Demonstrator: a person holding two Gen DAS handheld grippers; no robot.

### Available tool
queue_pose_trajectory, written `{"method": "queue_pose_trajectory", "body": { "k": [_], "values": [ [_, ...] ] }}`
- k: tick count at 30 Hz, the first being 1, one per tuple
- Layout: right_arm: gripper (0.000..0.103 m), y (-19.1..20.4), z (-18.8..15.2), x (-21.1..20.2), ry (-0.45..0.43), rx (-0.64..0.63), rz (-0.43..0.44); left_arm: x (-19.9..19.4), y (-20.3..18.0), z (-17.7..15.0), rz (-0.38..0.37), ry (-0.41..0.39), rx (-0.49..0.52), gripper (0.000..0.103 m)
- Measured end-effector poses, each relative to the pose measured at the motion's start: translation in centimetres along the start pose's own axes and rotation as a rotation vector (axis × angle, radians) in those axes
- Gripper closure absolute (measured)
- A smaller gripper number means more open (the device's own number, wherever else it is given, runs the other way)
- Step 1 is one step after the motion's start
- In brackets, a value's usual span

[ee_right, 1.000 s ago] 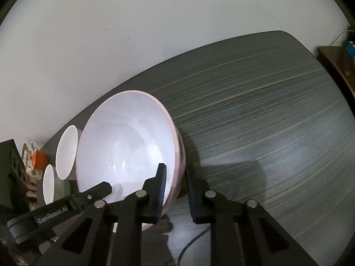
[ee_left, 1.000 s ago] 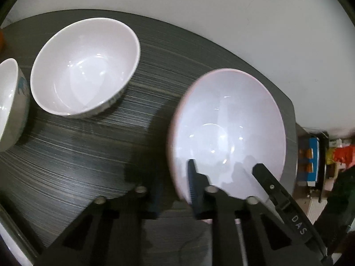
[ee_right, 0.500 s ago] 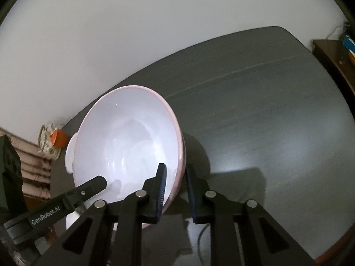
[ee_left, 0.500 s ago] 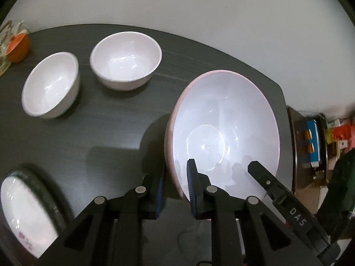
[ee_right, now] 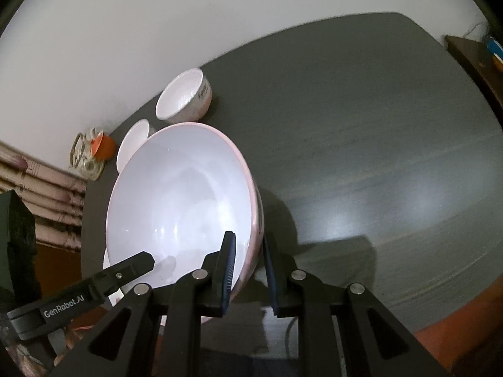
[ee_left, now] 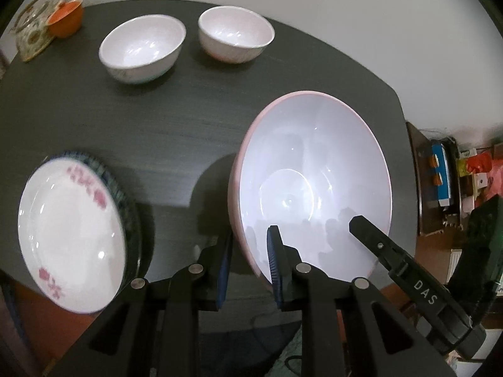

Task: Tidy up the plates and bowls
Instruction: 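Lift the pink bowl with both tools and set it beside the plate stack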

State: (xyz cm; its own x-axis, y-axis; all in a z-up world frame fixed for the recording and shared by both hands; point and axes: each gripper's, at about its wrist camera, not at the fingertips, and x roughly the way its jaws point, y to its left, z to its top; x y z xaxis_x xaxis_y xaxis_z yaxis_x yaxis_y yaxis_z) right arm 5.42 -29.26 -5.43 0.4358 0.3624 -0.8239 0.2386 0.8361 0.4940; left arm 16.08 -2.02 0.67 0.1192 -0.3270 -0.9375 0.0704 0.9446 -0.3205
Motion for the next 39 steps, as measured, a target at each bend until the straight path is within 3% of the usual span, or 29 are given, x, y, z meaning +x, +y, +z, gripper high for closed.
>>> {"method": "queue_pose_trajectory", "body": {
  "k": [15,39],
  "values": [
    [0.084,-0.8,-3.8,1.4,0.049,0.0,-0.028,2.2,2.4,-3.9,0.004,0.053,-0.024,0.084],
    [0.082,-1.2,-5.1,2.5,0.088,0.004,-0.046,3.7,2.6,-4.7,0.016,0.084,-0.04,0.085]
  ]
}}
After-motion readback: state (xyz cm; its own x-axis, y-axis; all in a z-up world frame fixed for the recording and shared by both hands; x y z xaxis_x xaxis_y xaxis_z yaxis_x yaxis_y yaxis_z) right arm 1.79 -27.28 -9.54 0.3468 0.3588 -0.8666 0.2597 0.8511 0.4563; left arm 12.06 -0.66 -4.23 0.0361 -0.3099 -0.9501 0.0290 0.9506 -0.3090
